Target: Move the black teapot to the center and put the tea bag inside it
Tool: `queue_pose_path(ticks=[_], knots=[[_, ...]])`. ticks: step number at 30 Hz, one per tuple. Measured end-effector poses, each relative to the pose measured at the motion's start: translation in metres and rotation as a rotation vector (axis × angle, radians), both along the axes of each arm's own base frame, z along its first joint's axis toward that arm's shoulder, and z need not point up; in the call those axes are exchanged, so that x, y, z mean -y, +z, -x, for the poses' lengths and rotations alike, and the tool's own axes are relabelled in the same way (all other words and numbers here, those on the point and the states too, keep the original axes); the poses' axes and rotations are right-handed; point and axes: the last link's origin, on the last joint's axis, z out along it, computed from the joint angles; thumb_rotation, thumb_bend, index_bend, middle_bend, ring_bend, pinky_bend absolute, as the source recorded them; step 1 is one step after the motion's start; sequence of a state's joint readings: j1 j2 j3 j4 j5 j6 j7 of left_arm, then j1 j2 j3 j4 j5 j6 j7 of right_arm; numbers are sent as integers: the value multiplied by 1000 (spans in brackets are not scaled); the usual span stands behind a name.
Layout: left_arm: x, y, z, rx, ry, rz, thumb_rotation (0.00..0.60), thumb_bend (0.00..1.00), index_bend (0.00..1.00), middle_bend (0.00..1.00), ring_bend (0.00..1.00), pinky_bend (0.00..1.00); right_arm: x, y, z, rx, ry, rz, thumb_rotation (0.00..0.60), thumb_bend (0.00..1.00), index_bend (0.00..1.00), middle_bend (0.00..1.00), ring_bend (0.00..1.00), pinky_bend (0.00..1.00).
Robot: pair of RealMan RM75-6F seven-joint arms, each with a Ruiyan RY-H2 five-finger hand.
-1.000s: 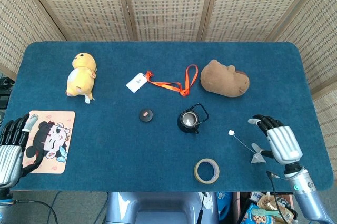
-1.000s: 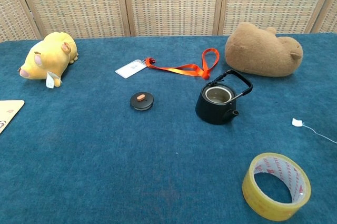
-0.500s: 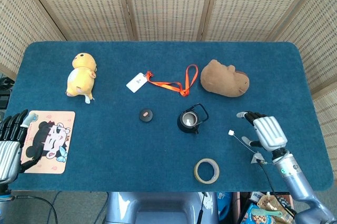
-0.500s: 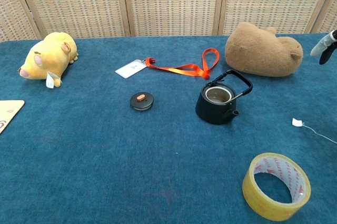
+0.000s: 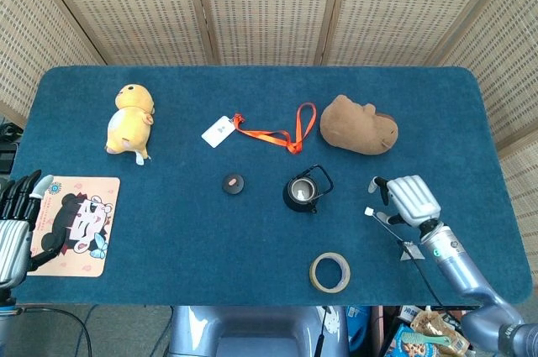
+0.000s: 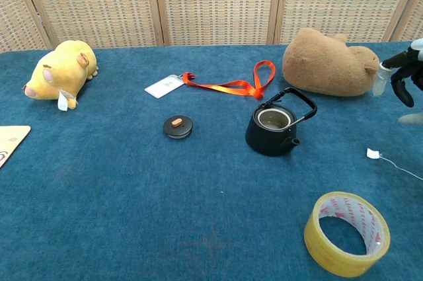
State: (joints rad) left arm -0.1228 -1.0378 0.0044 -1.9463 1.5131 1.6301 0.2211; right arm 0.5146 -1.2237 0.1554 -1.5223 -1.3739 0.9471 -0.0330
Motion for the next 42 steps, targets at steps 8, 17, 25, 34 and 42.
queue_pose_path(ticks=[8, 17, 25, 34, 42], knots=[[-4, -1, -5, -6, -12, 6, 600, 419, 0, 0, 0, 0, 12, -16, 5, -43, -31, -35, 600, 394, 541, 810, 905, 989], [-6, -2, -8, -7, -19, 5, 600, 419, 0, 0, 0, 0, 17, -26, 15, -78, -88, -52, 600, 405, 541, 812, 906, 990], [-7, -3, -9, -8, -20, 18, 600, 419, 0, 0, 0, 0, 18, -38, 26, -122, -132, -56, 600, 412, 541, 812, 906, 989], [-6, -3, -6, -3, -8, 25, 600, 418, 0, 0, 0, 0, 20, -51, 29, -159, -138, -59, 600, 414, 541, 814, 906, 990], [-6, -4, -4, -1, -4, 29, 600, 418, 0, 0, 0, 0, 22, -61, 24, -181, -134, -74, 600, 414, 541, 814, 906, 989]])
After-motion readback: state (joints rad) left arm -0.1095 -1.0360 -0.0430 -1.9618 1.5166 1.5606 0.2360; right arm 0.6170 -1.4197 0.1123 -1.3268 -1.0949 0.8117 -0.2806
